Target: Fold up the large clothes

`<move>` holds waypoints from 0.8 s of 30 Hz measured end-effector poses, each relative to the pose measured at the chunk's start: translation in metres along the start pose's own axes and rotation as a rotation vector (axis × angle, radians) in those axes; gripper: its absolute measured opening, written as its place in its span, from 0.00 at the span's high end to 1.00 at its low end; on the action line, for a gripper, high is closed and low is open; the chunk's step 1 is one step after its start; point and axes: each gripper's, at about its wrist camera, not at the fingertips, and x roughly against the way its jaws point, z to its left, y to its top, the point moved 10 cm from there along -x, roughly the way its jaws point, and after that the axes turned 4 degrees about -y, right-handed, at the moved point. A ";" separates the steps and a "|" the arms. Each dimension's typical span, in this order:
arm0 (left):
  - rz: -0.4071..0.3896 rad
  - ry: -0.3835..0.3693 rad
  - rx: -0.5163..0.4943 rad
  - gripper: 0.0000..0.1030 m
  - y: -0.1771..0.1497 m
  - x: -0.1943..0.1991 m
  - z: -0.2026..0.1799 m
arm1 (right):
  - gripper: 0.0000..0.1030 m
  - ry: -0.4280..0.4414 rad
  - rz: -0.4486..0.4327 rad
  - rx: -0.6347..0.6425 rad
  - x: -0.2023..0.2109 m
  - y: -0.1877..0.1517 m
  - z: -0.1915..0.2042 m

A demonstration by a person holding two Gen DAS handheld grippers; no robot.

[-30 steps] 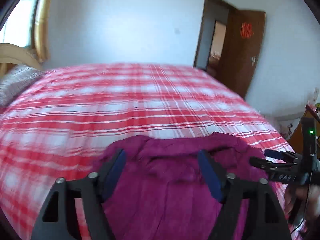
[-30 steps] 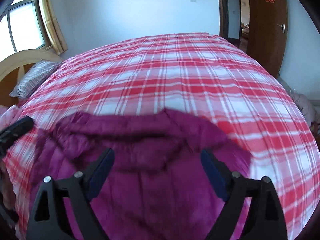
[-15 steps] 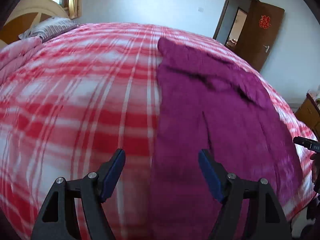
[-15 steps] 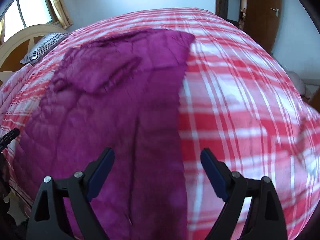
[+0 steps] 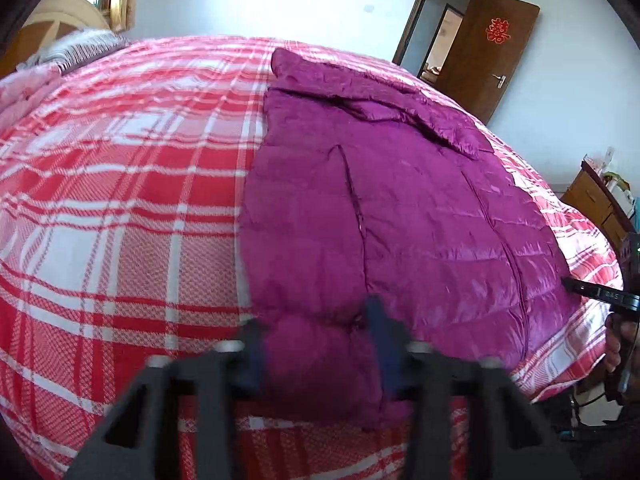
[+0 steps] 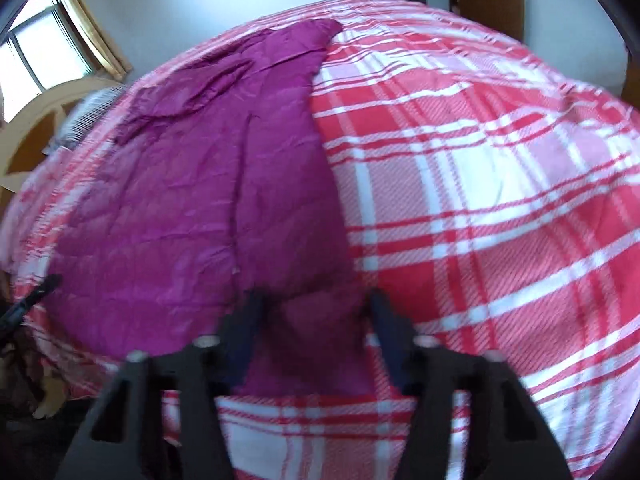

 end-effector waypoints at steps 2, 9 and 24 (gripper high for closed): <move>0.004 -0.048 0.018 0.91 0.000 -0.001 -0.002 | 0.80 0.036 -0.004 -0.019 -0.003 0.001 0.001; -0.130 -0.144 0.027 0.95 0.034 0.055 -0.019 | 0.91 0.184 -0.101 -0.058 0.031 0.016 0.017; -0.324 -0.313 -0.064 0.96 0.067 0.203 -0.081 | 0.91 0.307 -0.428 0.026 0.217 0.047 0.058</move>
